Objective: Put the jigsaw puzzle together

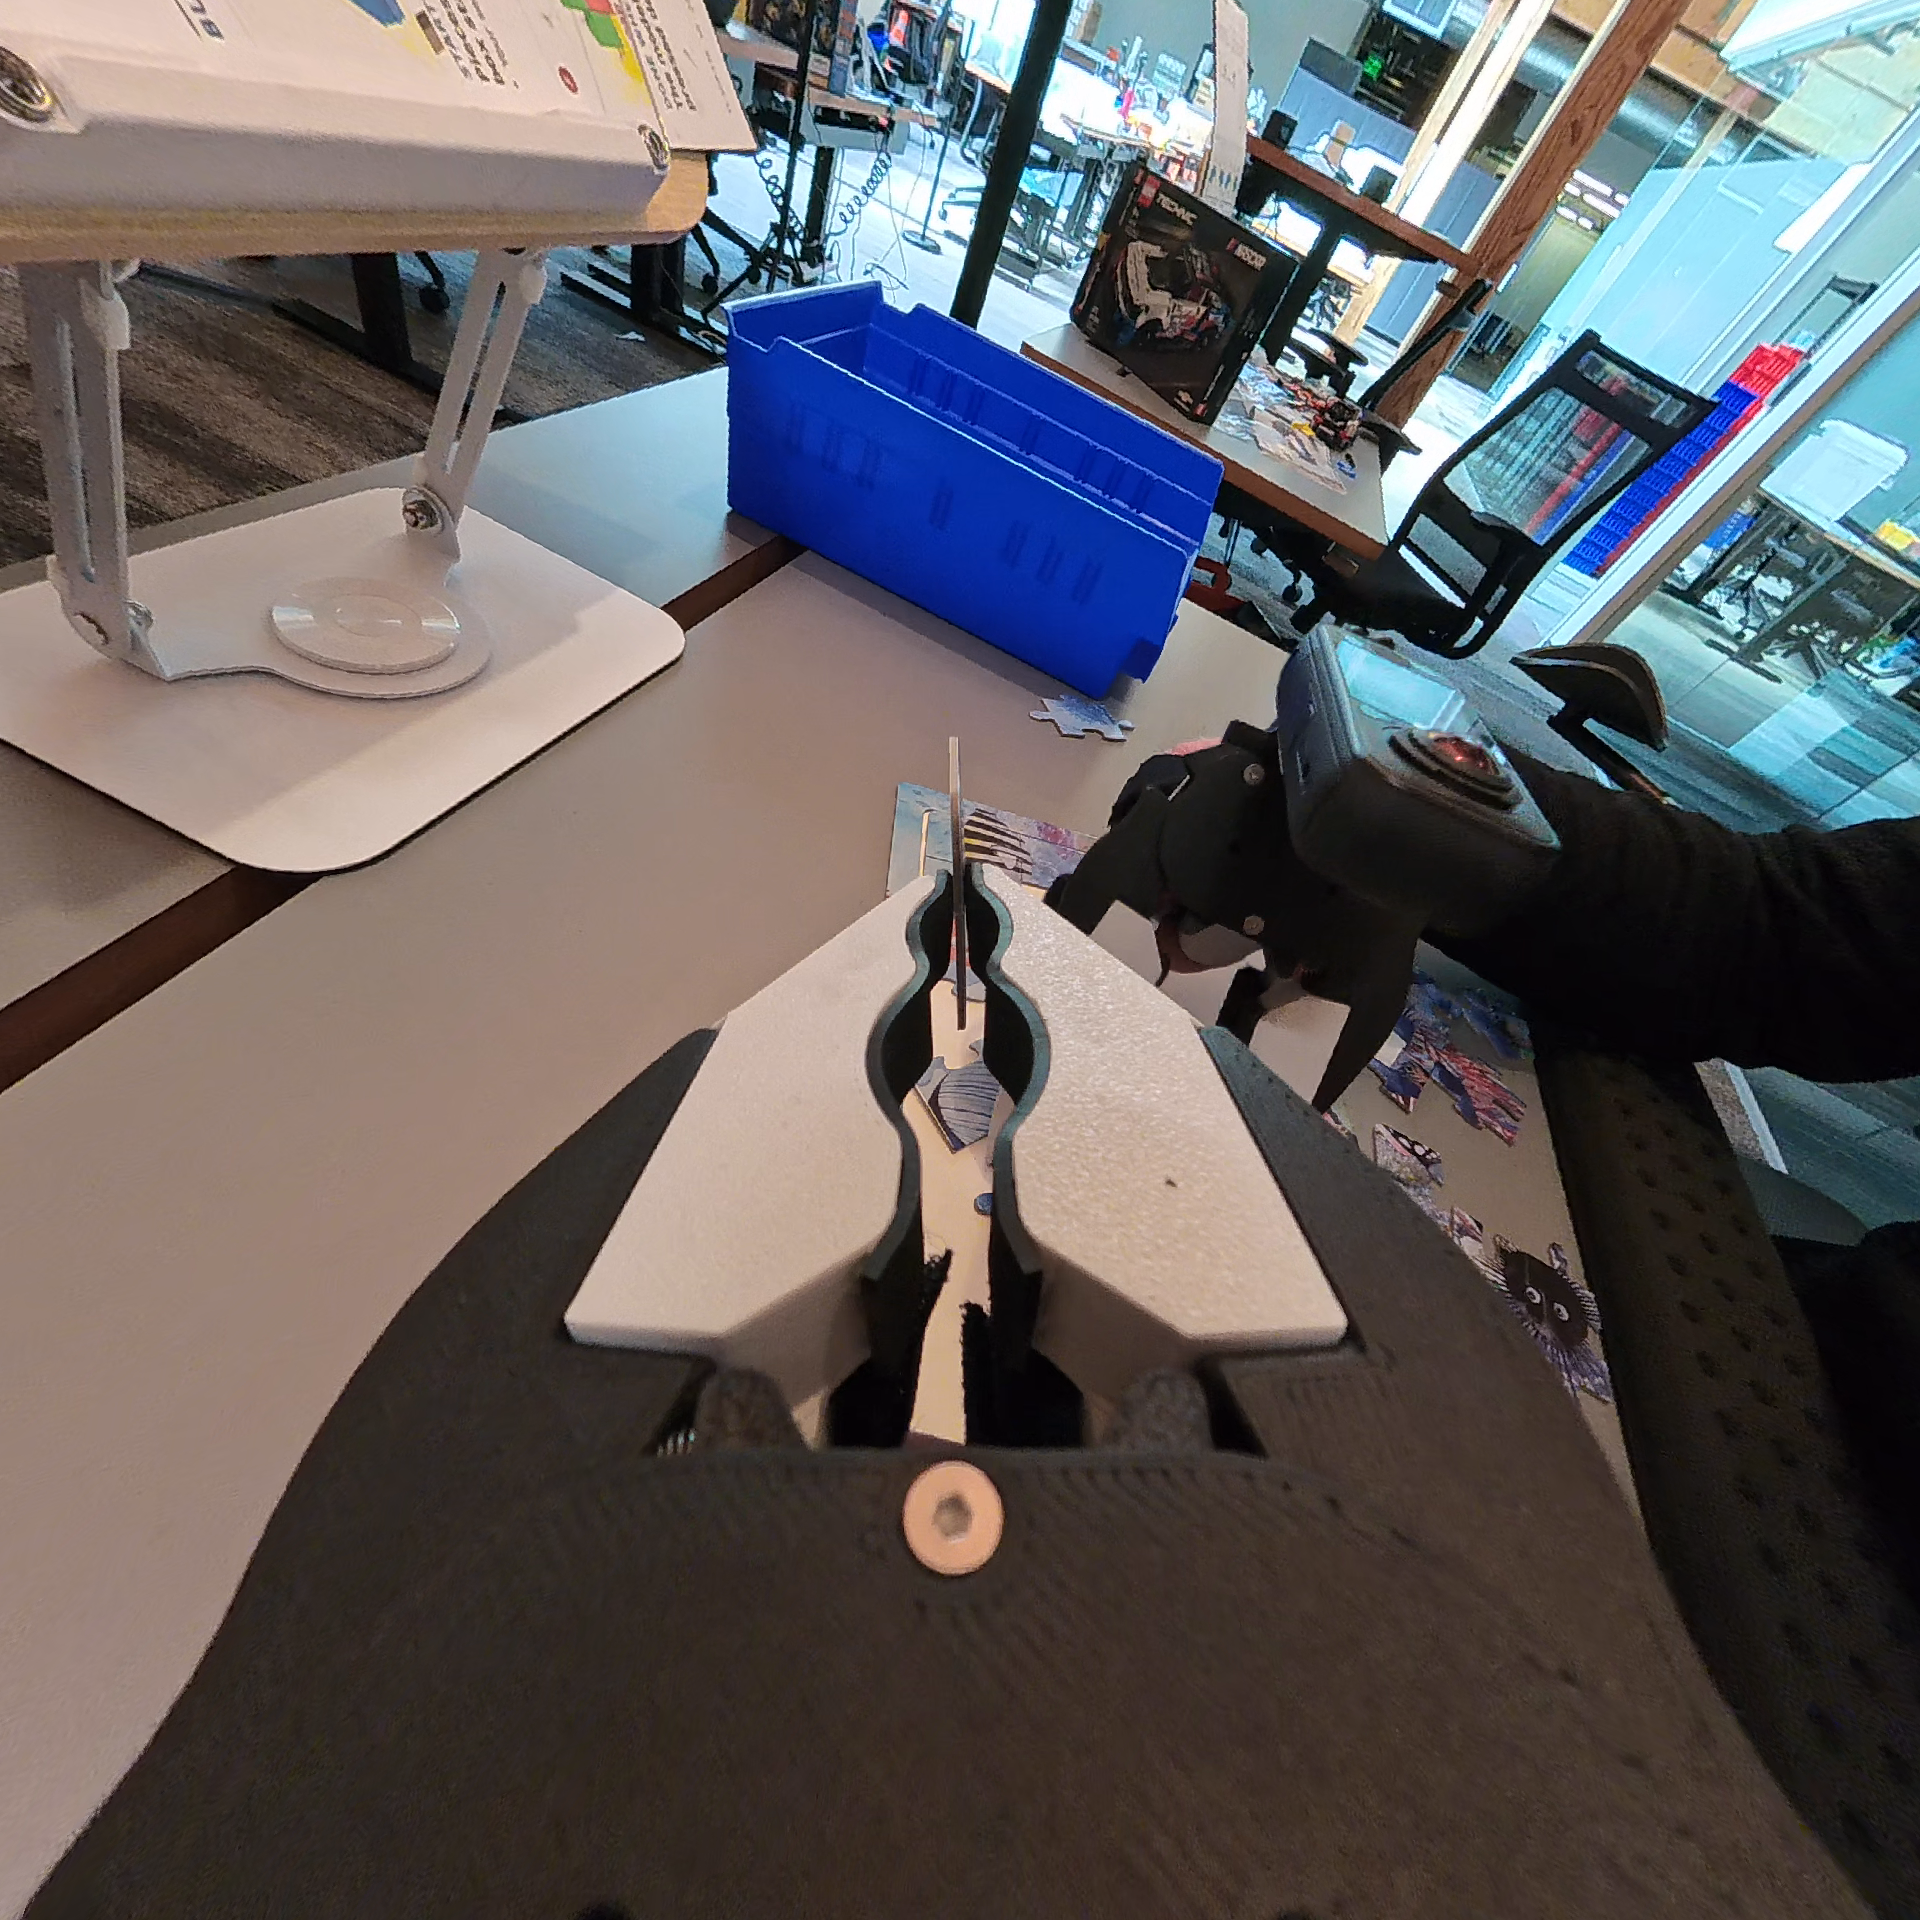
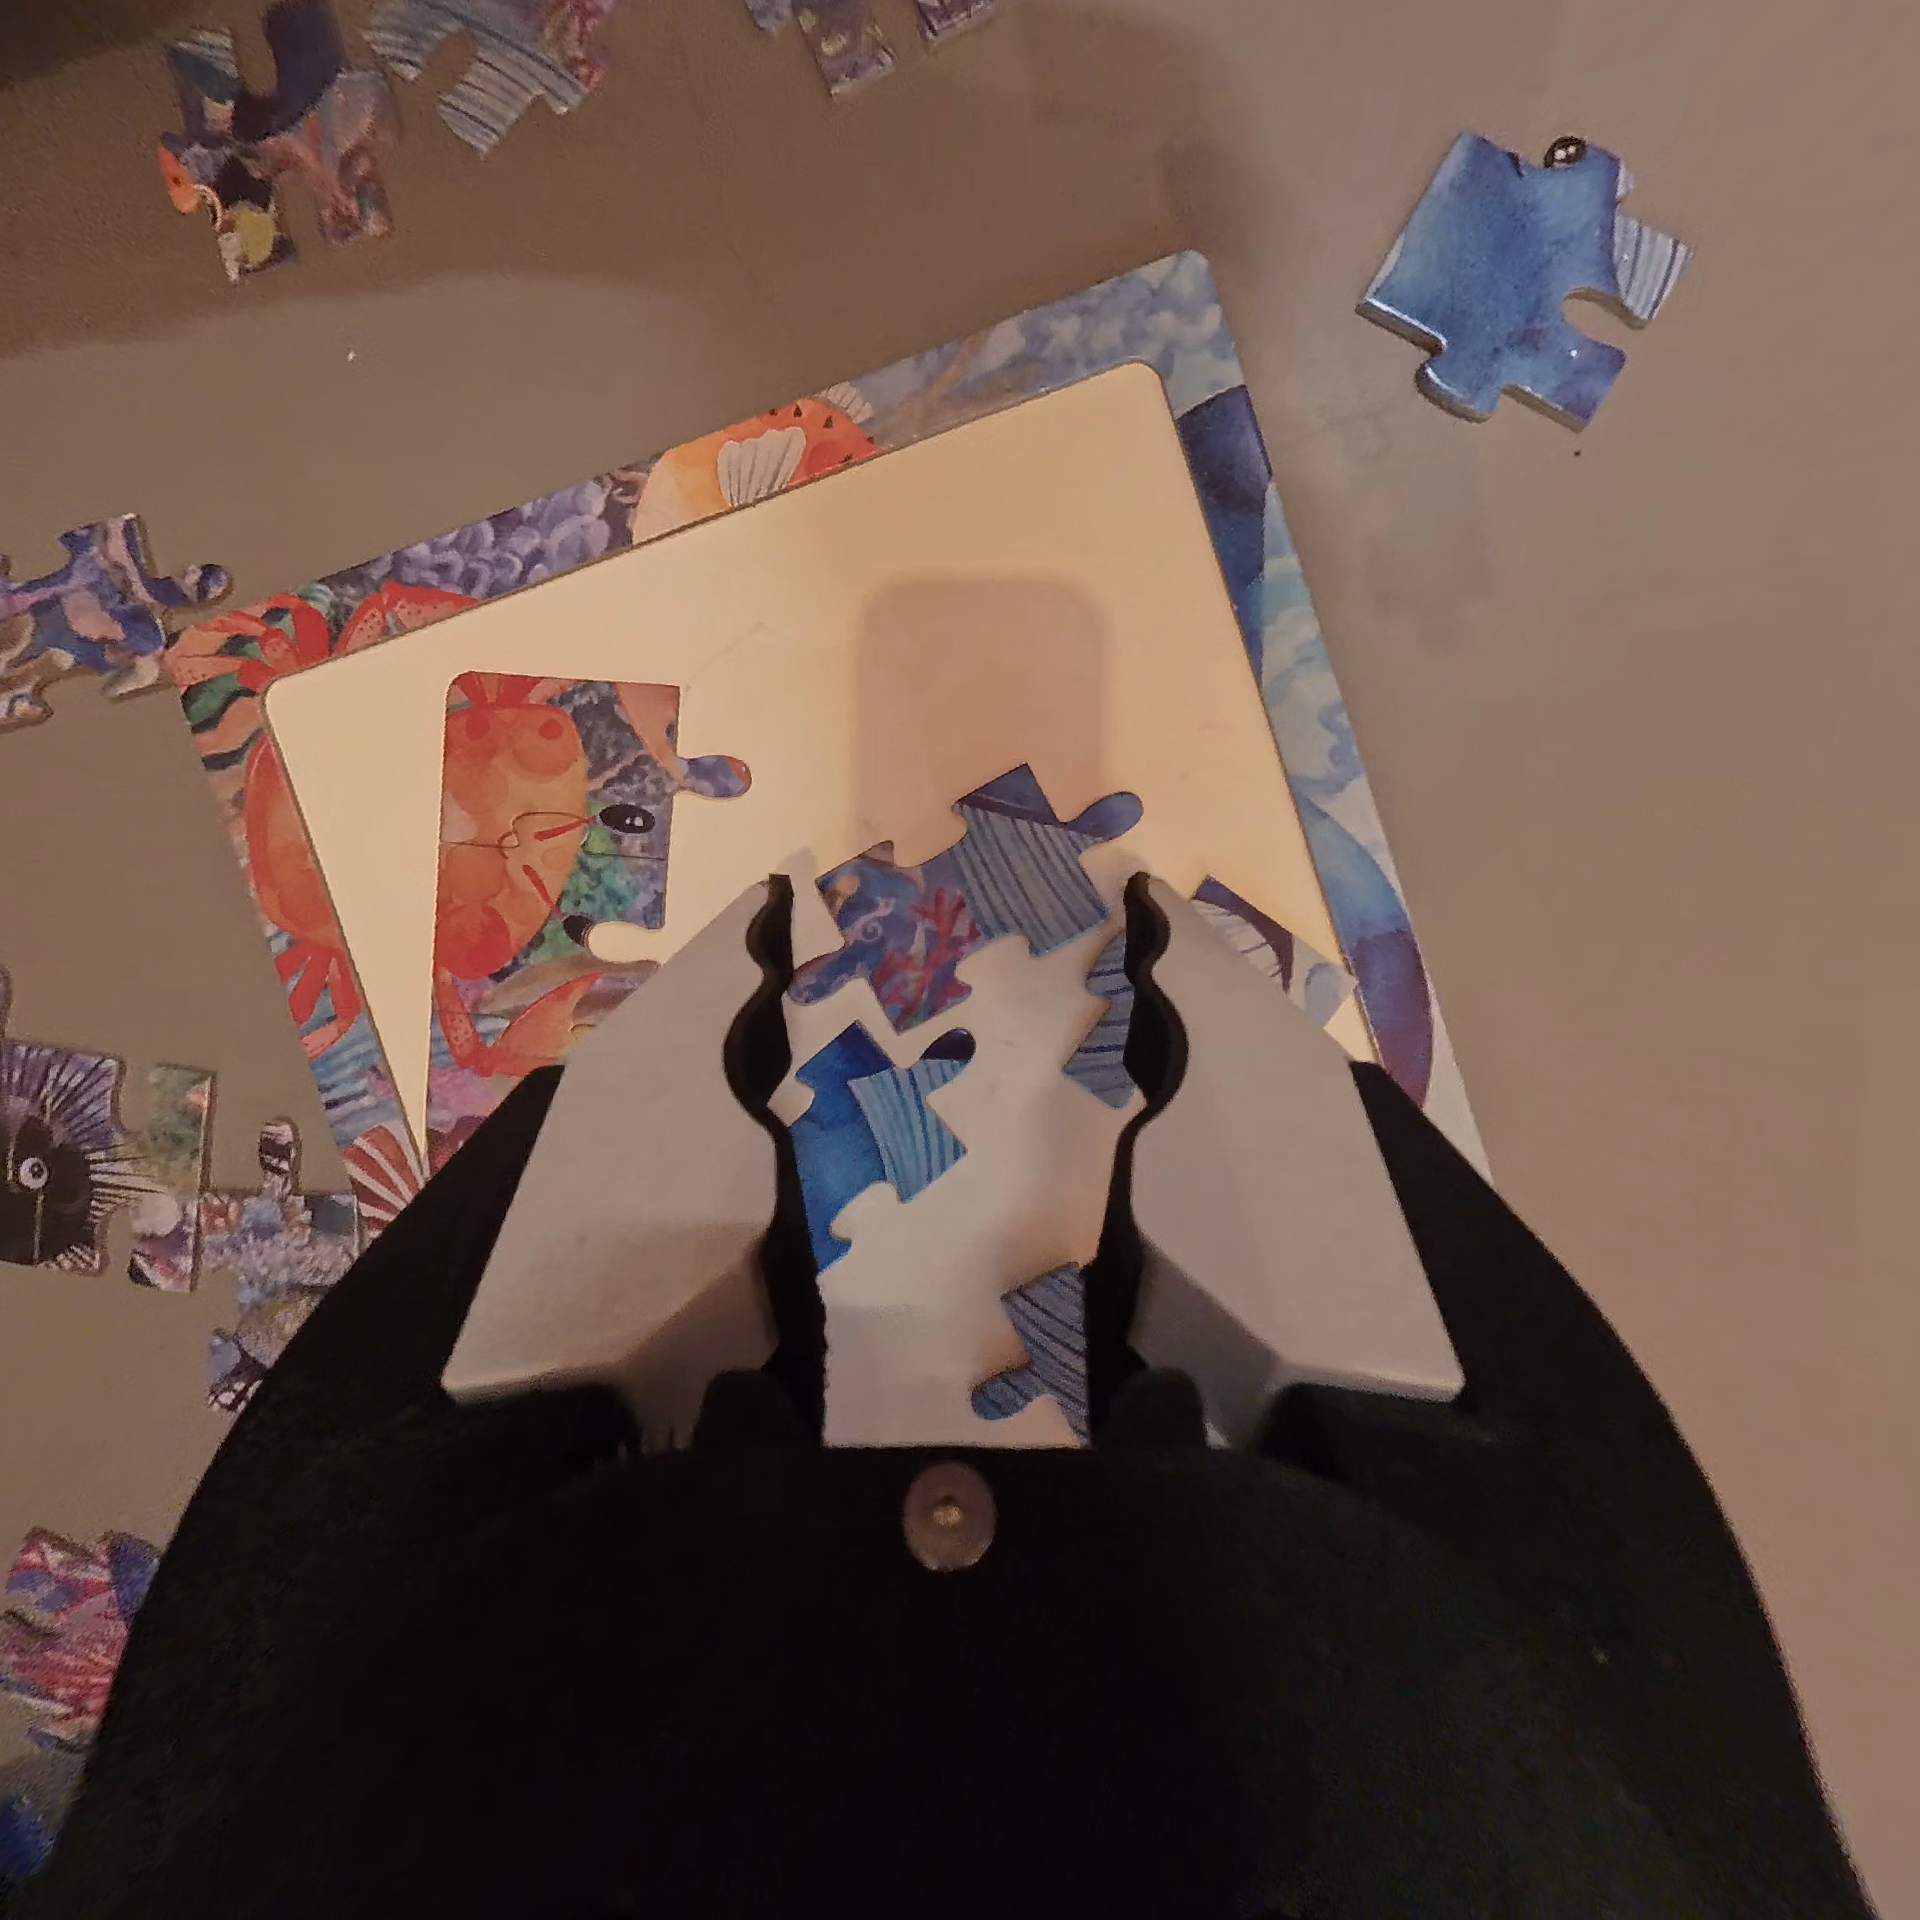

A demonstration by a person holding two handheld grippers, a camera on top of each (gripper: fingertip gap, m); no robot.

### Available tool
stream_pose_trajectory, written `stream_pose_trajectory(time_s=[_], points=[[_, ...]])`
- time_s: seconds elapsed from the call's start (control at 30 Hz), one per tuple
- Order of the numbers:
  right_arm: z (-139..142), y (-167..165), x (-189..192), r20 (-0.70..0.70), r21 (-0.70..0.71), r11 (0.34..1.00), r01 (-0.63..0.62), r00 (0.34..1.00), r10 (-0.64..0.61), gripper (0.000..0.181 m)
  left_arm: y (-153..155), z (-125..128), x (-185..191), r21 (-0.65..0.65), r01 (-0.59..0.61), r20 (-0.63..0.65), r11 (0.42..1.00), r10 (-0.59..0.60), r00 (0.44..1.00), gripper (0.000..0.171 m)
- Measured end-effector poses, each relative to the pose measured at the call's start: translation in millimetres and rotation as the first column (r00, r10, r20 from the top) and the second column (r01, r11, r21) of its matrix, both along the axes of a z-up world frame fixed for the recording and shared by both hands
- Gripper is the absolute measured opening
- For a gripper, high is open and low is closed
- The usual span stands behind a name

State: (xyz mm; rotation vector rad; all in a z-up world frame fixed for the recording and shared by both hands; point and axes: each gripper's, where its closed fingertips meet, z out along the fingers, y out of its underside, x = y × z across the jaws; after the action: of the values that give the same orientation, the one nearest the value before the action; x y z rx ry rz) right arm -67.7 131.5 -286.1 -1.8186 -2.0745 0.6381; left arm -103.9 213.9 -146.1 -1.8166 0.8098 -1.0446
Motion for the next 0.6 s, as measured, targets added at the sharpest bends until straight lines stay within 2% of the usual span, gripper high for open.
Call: stream_pose_trajectory(time_s=[0.3, 0.5, 0.6], points=[[0, 8, 2, 0.001, -0.020, 0.999, 0.042, 0.999, -0.042, 0.025, -2, 5, 8, -0.001, 0.009, 0.003, 1.000, -0.009, 1.000, 0.000], [6, 10, 6, -0.007, -0.023, 0.999, 0.044, 0.999, -0.044, 0.028, -12, 23, 18, 0.045, 0.006, -0.057, 0.999, -0.004, 0.998, 0.000], [16, 17, 9, -0.034, -0.015, 0.997, 0.079, 0.996, -0.080, 0.030, -21, 35, 23, 0.042, -0.018, -0.036, 0.999, 0.019, 0.999, 0.000]])
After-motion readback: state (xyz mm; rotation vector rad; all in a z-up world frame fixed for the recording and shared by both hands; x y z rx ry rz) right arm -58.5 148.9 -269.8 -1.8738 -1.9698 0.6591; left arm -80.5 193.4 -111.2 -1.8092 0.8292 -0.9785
